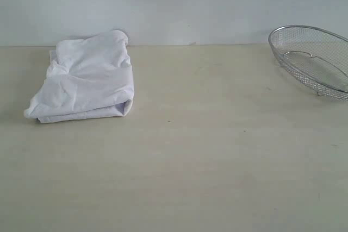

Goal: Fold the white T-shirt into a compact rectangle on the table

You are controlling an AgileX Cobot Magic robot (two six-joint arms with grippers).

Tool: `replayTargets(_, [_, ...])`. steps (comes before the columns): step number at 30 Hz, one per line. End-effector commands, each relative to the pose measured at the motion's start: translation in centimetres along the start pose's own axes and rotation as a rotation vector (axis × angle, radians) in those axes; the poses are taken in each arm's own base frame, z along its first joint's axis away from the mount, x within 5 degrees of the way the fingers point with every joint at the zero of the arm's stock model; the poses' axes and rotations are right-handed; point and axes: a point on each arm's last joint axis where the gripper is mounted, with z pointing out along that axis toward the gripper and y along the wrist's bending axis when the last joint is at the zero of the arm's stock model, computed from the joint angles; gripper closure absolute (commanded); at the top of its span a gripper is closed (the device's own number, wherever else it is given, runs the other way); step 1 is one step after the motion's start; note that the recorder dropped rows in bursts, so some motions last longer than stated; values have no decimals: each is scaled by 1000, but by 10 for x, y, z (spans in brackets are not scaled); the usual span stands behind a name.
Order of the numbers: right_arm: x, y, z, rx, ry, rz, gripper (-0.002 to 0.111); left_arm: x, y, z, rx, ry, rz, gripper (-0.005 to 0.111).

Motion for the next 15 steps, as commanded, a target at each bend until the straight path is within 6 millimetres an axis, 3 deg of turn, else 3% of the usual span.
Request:
replayTargets(1, [-2, 9, -1, -94, 0, 16, 109, 1, 0, -1, 2, -12, -16, 102])
replayTargets(4, [-29, 10, -4, -80, -82, 8, 109, 1, 0, -1, 2, -12, -16, 102])
replayTargets(6, [-37, 11, -5, -73, -105, -41, 109, 1, 0, -1, 2, -12, -16, 102])
replayTargets(15, [-28, 3, -4, 16, -2, -20, 109, 1, -1, -1, 4, -10, -16, 102])
